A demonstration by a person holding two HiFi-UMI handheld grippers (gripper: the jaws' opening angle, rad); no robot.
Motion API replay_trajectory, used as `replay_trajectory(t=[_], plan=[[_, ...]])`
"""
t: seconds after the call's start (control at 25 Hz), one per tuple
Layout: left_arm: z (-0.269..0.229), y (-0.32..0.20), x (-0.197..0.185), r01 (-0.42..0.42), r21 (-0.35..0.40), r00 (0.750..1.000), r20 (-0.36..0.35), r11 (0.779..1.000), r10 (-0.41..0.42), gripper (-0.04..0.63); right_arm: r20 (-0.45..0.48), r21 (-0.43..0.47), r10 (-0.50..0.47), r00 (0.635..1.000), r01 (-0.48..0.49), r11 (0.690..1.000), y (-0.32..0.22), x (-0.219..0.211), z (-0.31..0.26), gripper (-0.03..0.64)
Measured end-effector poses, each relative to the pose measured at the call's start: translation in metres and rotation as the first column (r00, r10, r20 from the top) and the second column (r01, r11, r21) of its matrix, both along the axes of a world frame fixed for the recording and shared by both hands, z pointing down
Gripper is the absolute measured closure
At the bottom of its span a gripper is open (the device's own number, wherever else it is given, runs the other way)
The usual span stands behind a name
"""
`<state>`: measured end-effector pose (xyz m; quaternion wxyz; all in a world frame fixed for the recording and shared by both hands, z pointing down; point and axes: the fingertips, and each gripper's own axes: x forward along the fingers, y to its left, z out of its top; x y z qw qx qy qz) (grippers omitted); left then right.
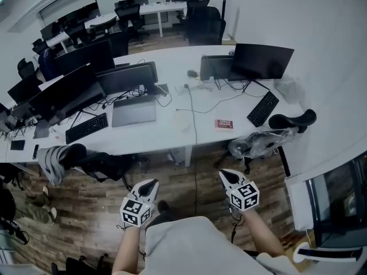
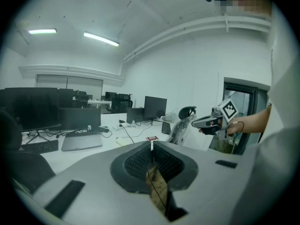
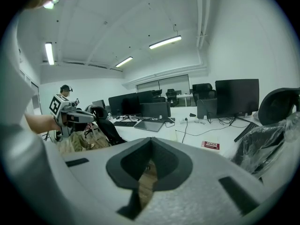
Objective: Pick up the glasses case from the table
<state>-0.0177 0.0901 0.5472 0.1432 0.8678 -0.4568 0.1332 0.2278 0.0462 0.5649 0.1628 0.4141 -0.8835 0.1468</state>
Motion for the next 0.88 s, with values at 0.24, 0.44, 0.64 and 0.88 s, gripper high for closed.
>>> replay_trajectory(t=[0.24, 0.44, 0.64, 0.88], plan=[[0.006, -0.027, -0.010, -0.013, -0.006, 1.000, -0.016, 1.000, 0.013, 0.581, -0.015, -0.026, 0.013, 1.000, -0.013, 1.000, -0.022, -0.010, 0.010, 0.617], [0.016, -0.062, -0.022, -0.042, -0.022, 0.999, -0.035, 0.999, 0.041, 0.581, -0.042, -0.039, 0.041, 0.998, -0.043, 0.998, -0.047, -0.019, 0.016, 0.617], [0.016, -0.103, -0.040, -0.076, -0.024, 0.996, -0.044, 0.997, 0.075, 0.581, -0.054, -0.050, 0.072, 0.996, -0.075, 0.996, -0.077, -0.035, 0.015, 0.616], [0.019, -0.148, -0.062, -0.119, -0.039, 0.992, -0.049, 0.992, 0.117, 0.581, -0.077, -0.073, 0.074, 0.994, -0.079, 0.994, -0.110, -0.066, 0.020, 0.617]])
